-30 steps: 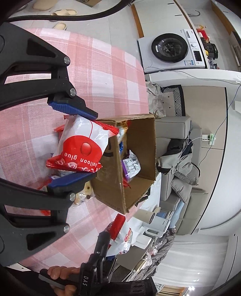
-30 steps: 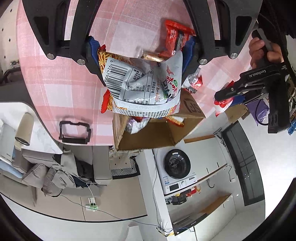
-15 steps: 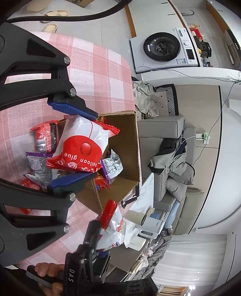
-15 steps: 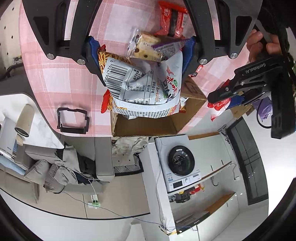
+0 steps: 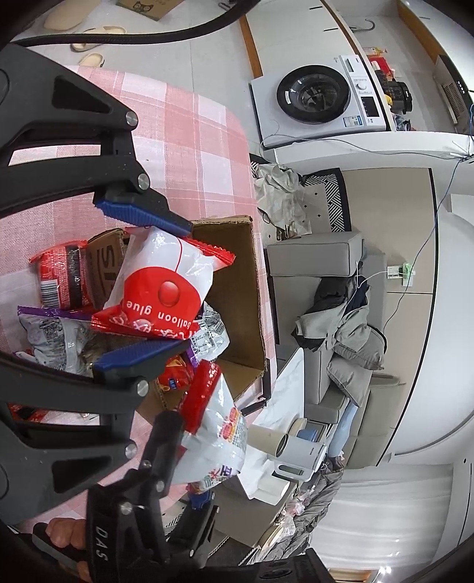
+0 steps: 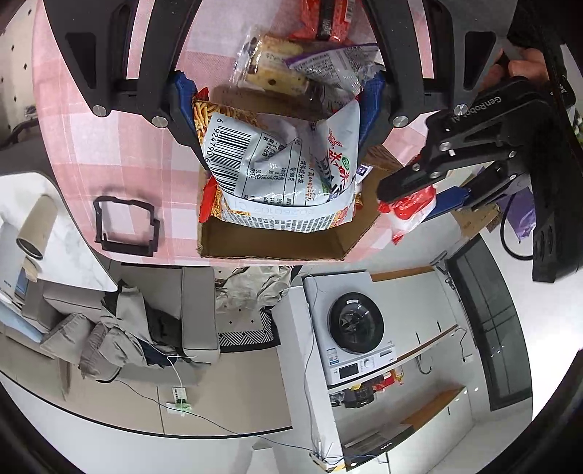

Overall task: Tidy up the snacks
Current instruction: 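Carry both bags over the cardboard box and lower them inside, then open both tools to release the bags and withdraw from the box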

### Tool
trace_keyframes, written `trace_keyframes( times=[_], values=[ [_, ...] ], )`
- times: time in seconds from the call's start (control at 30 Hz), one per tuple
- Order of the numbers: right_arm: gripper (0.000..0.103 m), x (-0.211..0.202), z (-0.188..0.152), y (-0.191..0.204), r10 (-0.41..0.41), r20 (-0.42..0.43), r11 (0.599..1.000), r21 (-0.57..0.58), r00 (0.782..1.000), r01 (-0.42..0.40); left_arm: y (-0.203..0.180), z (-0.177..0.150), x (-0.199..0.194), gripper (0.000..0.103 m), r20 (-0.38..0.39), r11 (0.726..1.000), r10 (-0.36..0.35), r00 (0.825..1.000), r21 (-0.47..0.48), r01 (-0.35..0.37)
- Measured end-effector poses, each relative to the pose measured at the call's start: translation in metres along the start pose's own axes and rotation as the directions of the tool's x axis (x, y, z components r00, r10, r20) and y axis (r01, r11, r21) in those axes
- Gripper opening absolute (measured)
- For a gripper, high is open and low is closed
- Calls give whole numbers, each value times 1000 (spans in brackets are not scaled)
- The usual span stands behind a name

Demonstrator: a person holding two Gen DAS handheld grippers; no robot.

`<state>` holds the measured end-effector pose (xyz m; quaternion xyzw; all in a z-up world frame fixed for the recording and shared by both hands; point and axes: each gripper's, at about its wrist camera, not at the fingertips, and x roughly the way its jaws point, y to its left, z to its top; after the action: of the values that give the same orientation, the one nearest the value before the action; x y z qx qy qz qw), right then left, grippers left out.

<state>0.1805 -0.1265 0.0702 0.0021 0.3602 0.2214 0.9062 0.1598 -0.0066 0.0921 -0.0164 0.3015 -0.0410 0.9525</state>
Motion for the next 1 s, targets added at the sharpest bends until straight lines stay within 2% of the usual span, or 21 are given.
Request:
trace_keyframes(
  times=[0.7, 1.0],
  values=[
    [71, 38, 17, 2, -30, -9, 999, -34, 1000, 29, 16, 14, 52, 53, -9, 999, 15, 1000, -32, -15],
    [71, 55, 21, -6, -41, -34, 998, -47, 999, 40, 17, 23, 67, 53, -2, 999, 38, 999, -14, -38]
  ],
)
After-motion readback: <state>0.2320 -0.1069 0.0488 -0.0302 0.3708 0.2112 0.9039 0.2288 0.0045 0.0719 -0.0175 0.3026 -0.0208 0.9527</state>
